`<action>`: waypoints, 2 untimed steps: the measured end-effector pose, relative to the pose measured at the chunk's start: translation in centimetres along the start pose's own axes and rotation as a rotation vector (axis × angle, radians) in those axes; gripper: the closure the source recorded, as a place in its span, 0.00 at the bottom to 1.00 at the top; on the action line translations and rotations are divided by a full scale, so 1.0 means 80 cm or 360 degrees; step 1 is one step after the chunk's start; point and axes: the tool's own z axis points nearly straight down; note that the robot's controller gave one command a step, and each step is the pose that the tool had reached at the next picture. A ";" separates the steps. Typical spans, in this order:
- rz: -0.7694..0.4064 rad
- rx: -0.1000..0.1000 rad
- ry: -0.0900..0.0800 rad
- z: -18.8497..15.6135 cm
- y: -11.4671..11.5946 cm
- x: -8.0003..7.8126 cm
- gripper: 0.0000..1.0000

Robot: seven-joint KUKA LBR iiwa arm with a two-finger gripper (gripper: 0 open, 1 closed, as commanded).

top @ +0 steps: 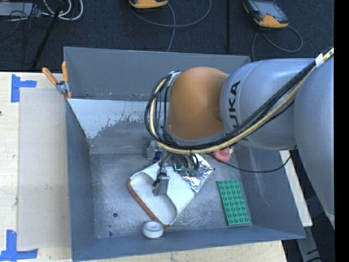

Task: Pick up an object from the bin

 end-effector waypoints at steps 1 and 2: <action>0.0074 0.0001 -0.0002 0.115 -0.008 -0.021 0.00; 0.0081 -0.0003 -0.0013 0.109 -0.008 -0.024 1.00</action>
Offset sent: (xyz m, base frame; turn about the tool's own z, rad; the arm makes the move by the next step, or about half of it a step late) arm 0.0184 -0.0065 -0.0869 0.0497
